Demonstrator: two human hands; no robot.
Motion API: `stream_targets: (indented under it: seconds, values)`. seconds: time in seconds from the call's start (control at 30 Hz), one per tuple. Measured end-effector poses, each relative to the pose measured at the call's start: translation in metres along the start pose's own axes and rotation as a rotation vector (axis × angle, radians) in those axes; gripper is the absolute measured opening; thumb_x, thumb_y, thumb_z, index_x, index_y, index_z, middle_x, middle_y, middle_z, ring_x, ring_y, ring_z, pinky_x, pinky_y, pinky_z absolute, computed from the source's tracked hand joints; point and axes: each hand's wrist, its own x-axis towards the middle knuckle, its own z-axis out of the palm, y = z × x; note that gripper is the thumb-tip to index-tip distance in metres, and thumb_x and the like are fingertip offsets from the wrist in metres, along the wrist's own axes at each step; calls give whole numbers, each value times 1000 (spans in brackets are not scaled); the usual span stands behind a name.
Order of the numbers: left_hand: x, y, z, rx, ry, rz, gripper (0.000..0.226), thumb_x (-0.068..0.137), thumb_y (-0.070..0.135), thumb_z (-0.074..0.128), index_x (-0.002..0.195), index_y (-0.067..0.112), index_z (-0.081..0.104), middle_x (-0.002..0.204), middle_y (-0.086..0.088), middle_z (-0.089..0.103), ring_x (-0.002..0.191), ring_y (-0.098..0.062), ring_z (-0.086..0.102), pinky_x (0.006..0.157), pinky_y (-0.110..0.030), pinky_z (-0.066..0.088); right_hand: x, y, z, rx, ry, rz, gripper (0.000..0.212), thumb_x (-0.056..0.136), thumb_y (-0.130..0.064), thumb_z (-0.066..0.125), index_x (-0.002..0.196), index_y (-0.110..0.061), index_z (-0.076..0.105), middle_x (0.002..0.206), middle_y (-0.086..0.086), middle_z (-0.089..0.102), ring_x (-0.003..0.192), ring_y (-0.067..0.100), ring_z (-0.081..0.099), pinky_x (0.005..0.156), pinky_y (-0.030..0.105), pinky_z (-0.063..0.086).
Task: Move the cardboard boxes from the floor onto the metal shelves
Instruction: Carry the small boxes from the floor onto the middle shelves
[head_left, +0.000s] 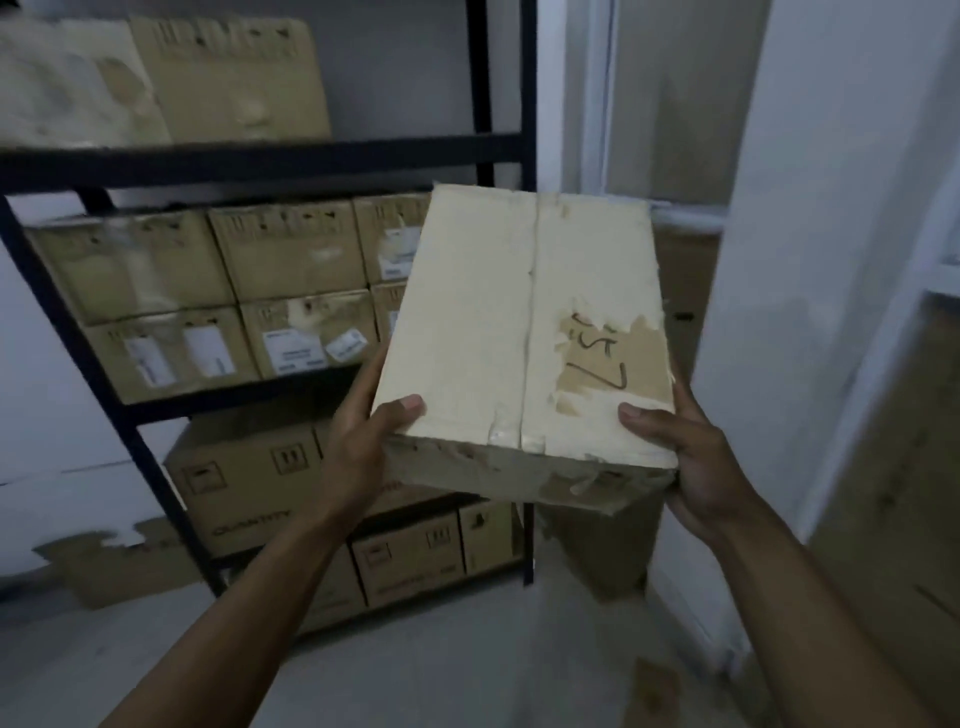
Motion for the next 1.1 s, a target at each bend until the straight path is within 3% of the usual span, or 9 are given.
stream_targets:
  seconds: [0.17, 0.23, 0.37, 0.53, 0.7, 0.8, 0.9, 0.97, 1.1]
  values:
    - [105, 0, -33, 76, 53, 96, 64, 78, 41, 62, 141, 44, 49, 138, 10, 60, 121, -17, 61, 83, -34, 56, 140, -13, 16, -14, -166, -85, 78, 77, -17, 71, 149, -27, 43, 132, 2, 68, 120, 26, 65, 93, 37, 58]
    - [146, 5, -48, 97, 77, 159, 60, 81, 39, 61, 140, 45, 50, 135, 11, 62, 118, -13, 63, 80, -27, 56, 189, -21, 32, -2, -213, -142, 78, 78, -15, 69, 151, -26, 41, 133, 3, 67, 120, 28, 65, 89, 36, 58]
    - [234, 18, -75, 145, 104, 268, 64, 79, 40, 61, 142, 43, 49, 138, 11, 60, 120, -12, 61, 82, -22, 54, 286, -34, 62, 42, -295, -256, 75, 84, -13, 62, 154, -28, 37, 142, 5, 61, 127, 31, 60, 102, 47, 50]
    - [323, 23, -104, 148, 54, 380, 59, 81, 39, 61, 139, 45, 51, 136, 13, 61, 119, -9, 62, 82, -20, 53, 381, -49, 97, 154, -264, -348, 60, 93, -26, 56, 151, -18, 43, 141, 7, 61, 128, 29, 59, 101, 39, 53]
    - [385, 15, -125, 133, 14, 445, 75, 80, 34, 66, 150, 35, 38, 139, 12, 57, 121, -12, 60, 83, -24, 55, 449, -50, 120, 205, -131, -402, 64, 97, -35, 51, 154, -8, 36, 153, 14, 46, 139, 33, 47, 117, 54, 35]
    - [414, 8, -134, 133, 50, 480, 86, 76, 31, 68, 154, 26, 33, 144, 1, 53, 127, -20, 56, 88, -32, 55, 481, -49, 126, 216, -158, -429, 70, 93, -36, 58, 154, -9, 35, 149, 14, 52, 135, 31, 52, 113, 49, 42]
    - [439, 3, -139, 200, 122, 513, 91, 71, 30, 70, 154, 23, 33, 142, -5, 53, 128, -23, 54, 93, -43, 56, 511, -47, 125, 140, -206, -494, 69, 86, -28, 62, 150, -12, 41, 135, 7, 63, 121, 25, 63, 95, 42, 53]
    - [455, 0, -136, 231, 180, 537, 85, 77, 16, 69, 154, 20, 33, 143, -3, 52, 129, -19, 54, 97, -42, 56, 533, -47, 122, 69, -266, -566, 61, 82, -12, 64, 142, -12, 48, 122, 5, 68, 110, 24, 67, 84, 38, 56]
    - [487, -6, -131, 302, 381, 586, 70, 88, -2, 65, 151, 13, 39, 144, 1, 53, 129, -9, 54, 104, -36, 51, 576, -45, 115, -118, -236, -657, 85, 71, 1, 72, 148, -21, 45, 124, 0, 68, 111, 18, 68, 81, 30, 58]
